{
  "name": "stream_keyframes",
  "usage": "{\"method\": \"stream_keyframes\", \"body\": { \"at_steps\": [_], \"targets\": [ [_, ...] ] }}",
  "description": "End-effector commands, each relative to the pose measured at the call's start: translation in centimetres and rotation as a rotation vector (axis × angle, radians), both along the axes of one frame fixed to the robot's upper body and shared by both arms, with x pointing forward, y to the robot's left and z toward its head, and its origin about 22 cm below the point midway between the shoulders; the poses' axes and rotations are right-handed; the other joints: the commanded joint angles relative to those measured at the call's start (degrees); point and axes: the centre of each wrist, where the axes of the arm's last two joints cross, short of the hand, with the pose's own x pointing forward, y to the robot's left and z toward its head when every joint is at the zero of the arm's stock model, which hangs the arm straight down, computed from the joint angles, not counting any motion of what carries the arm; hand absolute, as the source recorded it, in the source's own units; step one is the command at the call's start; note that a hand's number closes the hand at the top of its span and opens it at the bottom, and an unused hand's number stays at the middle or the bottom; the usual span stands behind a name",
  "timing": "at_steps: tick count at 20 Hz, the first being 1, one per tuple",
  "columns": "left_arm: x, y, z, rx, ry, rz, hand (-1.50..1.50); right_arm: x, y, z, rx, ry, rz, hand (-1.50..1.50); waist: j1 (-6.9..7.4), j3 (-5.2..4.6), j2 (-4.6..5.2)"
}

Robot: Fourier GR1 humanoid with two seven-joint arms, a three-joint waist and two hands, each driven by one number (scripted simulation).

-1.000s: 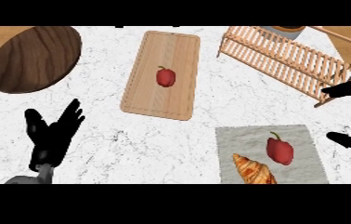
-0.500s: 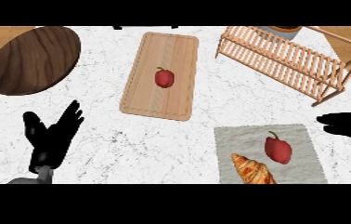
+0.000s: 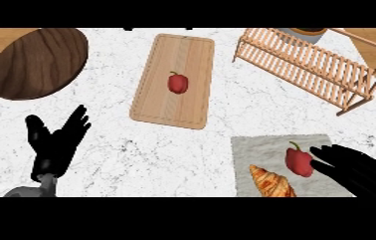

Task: Pick the croissant from the placemat and place it in the tiered shelf

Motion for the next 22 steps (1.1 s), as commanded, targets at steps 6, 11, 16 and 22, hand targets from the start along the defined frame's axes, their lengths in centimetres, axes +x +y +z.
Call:
{"method": "stream_keyframes", "body": {
  "at_steps": [6, 11, 16, 22],
  "targets": [
    [-0.2, -1.1, -1.7, -0.006, 0.035, -0.033, 0.00, -1.8, 5.2, -2.0, -0.139, -0.065, -0.165, -1.50, 1.36, -0.13, 0.39],
    [2.0, 0.0, 0.4, -0.009, 0.022, -0.010, 0.00, -2.5, 6.6, -2.8, -0.233, -0.044, -0.164, -1.50, 0.55, -0.11, 0.26],
    [0.3, -2.2, -1.6, 0.002, 0.019, -0.025, 0.00, -2.2, 8.4, -7.4, -0.328, -0.031, -0.175, -1.50, 0.91, -0.05, 0.26],
    [-0.7, -0.9, -1.3, -0.003, 0.033, -0.001, 0.00, -3.1, 8.2, -9.6, -0.358, -0.088, -0.261, -1.50, 0.78, -0.01, 0.23]
  ]
}}
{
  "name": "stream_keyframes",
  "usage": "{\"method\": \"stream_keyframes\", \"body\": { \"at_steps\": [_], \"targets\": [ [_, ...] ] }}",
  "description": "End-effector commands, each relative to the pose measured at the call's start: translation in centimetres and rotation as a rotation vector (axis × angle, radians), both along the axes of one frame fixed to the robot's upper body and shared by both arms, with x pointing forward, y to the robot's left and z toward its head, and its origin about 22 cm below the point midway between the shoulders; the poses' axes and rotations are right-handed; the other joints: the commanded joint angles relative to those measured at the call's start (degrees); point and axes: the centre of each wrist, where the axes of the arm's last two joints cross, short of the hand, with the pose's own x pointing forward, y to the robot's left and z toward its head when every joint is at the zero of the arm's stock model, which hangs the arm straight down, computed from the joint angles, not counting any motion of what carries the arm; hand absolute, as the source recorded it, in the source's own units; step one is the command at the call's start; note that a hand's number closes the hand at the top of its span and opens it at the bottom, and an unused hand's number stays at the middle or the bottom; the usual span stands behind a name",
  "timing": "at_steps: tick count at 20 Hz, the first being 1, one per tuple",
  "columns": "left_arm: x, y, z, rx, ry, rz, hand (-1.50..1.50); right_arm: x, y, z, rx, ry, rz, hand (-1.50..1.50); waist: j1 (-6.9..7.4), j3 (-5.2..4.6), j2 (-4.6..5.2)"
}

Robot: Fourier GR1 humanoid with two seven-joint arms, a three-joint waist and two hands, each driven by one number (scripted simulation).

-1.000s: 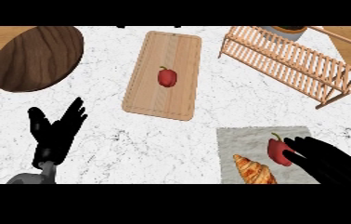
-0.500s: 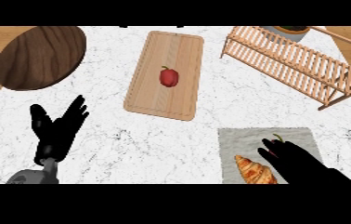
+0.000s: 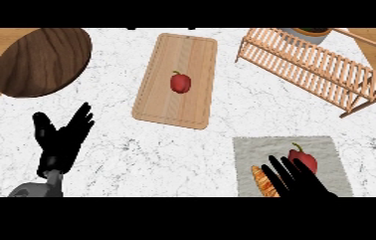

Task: Pick the croissant from the placemat and place it in the tiered shelf

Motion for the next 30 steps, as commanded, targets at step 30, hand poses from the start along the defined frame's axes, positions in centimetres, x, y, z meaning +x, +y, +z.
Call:
{"method": "stream_keyframes", "body": {
  "at_steps": [30],
  "targets": [
    [0.4, 0.9, -1.6, -0.004, 0.049, 0.002, 0.00, 5.1, 0.8, -10.0, -0.056, -0.147, -0.034, -1.50, 0.23, -0.20, 0.36]
  ]
}}
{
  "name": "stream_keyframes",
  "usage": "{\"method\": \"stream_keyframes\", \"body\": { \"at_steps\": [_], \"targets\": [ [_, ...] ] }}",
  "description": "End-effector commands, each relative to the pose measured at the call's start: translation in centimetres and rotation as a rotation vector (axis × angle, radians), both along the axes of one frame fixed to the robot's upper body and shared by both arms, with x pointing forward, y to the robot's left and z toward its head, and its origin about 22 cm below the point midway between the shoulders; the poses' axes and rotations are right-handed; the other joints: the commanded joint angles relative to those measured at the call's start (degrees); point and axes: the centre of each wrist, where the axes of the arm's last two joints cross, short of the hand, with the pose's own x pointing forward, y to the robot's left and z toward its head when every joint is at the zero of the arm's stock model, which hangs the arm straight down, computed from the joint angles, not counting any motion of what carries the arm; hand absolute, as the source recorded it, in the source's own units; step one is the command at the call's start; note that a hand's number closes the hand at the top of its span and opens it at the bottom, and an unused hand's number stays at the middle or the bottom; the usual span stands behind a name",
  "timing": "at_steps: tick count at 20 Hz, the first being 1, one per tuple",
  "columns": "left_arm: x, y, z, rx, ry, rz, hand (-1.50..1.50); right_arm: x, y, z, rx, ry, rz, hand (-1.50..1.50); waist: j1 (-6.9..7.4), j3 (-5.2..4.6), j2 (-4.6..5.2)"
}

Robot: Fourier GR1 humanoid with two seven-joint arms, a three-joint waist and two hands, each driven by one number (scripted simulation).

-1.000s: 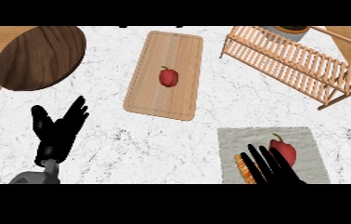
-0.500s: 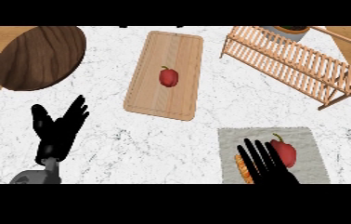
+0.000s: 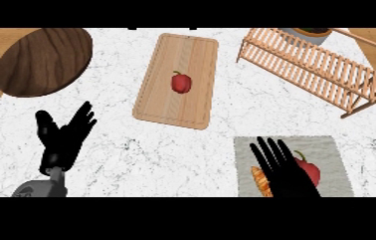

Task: Pick the croissant from the placemat and place it in the tiered shelf

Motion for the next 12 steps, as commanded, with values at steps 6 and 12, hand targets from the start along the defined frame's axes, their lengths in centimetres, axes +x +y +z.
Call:
{"method": "stream_keyframes", "body": {
  "at_steps": [6, 12],
  "targets": [
    [0.3, -0.3, 0.2, -0.033, 0.027, -0.011, 0.00, 1.9, -0.9, -1.3, 0.004, 0.049, 0.042, -1.50, -0.06, -0.23, 0.43],
    [-0.4, -0.1, -1.0, 0.007, 0.036, -0.001, 0.00, 1.3, -1.1, -3.7, -0.155, 0.155, 0.168, 1.50, -0.03, -0.22, 0.46]
  ]
}}
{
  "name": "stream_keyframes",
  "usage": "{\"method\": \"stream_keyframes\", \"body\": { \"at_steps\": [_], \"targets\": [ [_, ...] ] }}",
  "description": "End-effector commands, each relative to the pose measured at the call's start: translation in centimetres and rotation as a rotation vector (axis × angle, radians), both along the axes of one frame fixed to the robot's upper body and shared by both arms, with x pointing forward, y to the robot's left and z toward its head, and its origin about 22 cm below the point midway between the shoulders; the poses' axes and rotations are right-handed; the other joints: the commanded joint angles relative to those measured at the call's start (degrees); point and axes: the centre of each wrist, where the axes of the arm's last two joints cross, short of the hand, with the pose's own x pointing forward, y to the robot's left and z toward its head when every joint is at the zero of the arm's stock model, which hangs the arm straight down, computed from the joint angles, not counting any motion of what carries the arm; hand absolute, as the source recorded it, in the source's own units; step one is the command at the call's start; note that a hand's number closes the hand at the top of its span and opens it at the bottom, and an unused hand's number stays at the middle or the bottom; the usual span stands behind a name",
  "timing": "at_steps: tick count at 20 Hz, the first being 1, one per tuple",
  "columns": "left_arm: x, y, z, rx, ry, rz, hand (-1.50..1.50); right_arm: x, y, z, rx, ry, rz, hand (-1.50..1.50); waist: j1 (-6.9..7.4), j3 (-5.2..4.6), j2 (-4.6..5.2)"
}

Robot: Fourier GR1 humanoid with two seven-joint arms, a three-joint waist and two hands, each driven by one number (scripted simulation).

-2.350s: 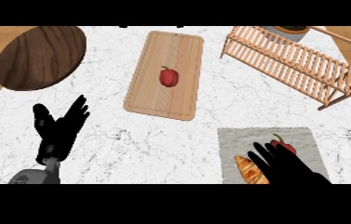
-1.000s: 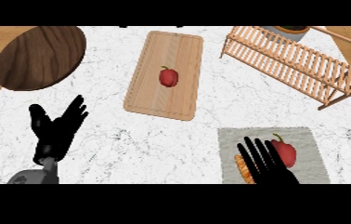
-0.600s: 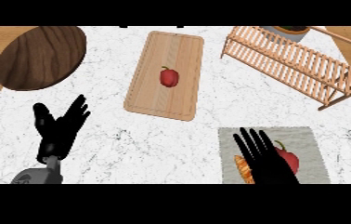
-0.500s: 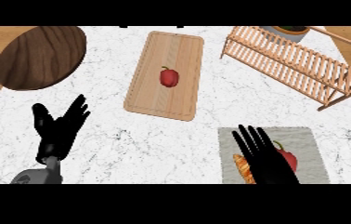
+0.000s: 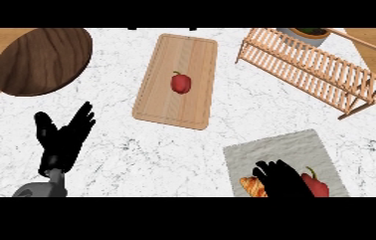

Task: Pick the croissant from the placemat and place it in the tiered shelf

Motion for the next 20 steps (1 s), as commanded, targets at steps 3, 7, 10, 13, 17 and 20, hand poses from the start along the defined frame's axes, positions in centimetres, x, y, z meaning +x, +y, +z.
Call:
{"method": "stream_keyframes", "body": {
  "at_steps": [3, 7, 10, 13, 17, 20],
  "targets": [
    [-1.2, -1.8, -2.3, 0.000, 0.044, -0.002, 0.00, -1.3, 0.8, -2.2, 0.048, 0.055, 0.068, 1.50, -0.09, 0.67, 0.74],
    [-0.1, 0.0, -0.8, 0.004, 0.048, 0.013, 0.00, -3.5, 0.9, -1.3, 0.131, 0.006, 0.131, 1.50, -0.47, 0.67, 0.65],
    [0.6, -0.2, 0.1, -0.014, 0.025, 0.011, 0.00, 1.6, 3.8, 0.3, 0.376, 0.049, -0.309, 1.50, -0.21, 0.73, 1.28],
    [0.0, 0.3, 0.2, -0.005, 0.011, 0.022, 0.00, 2.8, 4.8, 1.0, 0.575, 0.082, -0.622, 1.50, -0.74, 0.90, 2.02],
    [-0.1, -1.1, -0.6, -0.022, 0.037, -0.015, 0.00, 6.3, 5.4, 4.9, 0.718, -0.057, -0.773, 1.50, 0.98, 0.76, 1.67],
    [0.6, -1.0, 0.3, -0.009, 0.029, -0.016, 0.00, 9.1, 7.7, 10.4, 0.771, -0.248, -0.784, 1.50, 1.99, 0.59, 1.01]
  ]
}}
